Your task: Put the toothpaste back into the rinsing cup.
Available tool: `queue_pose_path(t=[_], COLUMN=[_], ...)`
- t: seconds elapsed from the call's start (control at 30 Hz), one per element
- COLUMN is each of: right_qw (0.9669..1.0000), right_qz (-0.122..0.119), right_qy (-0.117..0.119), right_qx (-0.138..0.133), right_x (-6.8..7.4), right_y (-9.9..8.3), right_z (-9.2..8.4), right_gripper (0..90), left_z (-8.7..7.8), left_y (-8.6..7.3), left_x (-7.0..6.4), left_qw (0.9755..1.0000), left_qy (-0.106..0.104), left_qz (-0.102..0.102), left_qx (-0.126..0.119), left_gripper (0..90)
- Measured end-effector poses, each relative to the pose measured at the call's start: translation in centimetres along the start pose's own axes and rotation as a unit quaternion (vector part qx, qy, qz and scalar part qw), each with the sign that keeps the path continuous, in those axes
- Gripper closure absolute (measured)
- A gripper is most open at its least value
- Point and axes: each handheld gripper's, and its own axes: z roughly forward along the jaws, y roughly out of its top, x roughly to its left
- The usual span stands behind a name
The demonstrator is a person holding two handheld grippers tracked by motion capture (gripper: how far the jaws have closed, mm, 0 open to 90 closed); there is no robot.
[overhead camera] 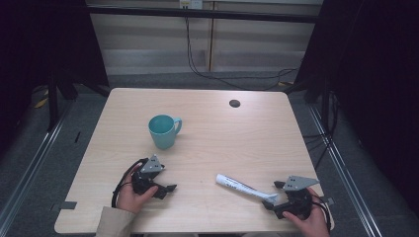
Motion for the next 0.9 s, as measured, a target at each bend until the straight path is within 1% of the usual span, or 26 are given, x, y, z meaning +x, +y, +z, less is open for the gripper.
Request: queue_pose_path(t=[0.4, 0.47, 0.57, 0.63, 0.73, 0.83, 0.9], right_qw=[1.0000, 0.9999, 0.9988, 0.9979, 0.9962, 0.9947, 0.9934], right_qz=[0.006, 0.002, -0.002, -0.015, -0.034, -0.044, -0.053], right_qy=[-0.003, -0.002, 0.003, -0.001, 0.000, 0.011, 0.012], right_qx=[0.002, 0.017, 0.049, 0.064, 0.080, 0.092, 0.101], right_x=[0.0, 0.0, 0.0, 0.0, 0.1, 0.2, 0.2], right_y=[0.1, 0.5, 1.4, 2.0, 3.0, 3.9, 4.4], right_z=[0.0, 0.0, 0.1, 0.2, 0.2, 0.2, 0.3], right_gripper=[13.6, 14.2, 15.4, 17.1, 18.6, 22.9, 23.5], left_z=[0.0, 0.0, 0.0, 0.0, 0.0, 0.0, 0.0], left_y=[0.0, 0.0, 0.0, 0.0, 0.0, 0.0, 0.0], left_x=[0.0, 0.0, 0.0, 0.0, 0.0, 0.0, 0.0], left_qw=[1.0000, 1.0000, 1.0000, 1.0000, 1.0000, 1.0000, 1.0000], left_qy=[0.002, 0.002, 0.002, 0.002, 0.002, 0.002, 0.002], left_qz=[0.001, 0.000, 0.000, 0.000, 0.000, 0.000, 0.000], left_qx=[0.000, 0.000, 0.000, 0.000, 0.000, 0.000, 0.000], left_gripper=[13.3, 13.3, 13.3, 13.4, 13.3, 13.4, 13.4])
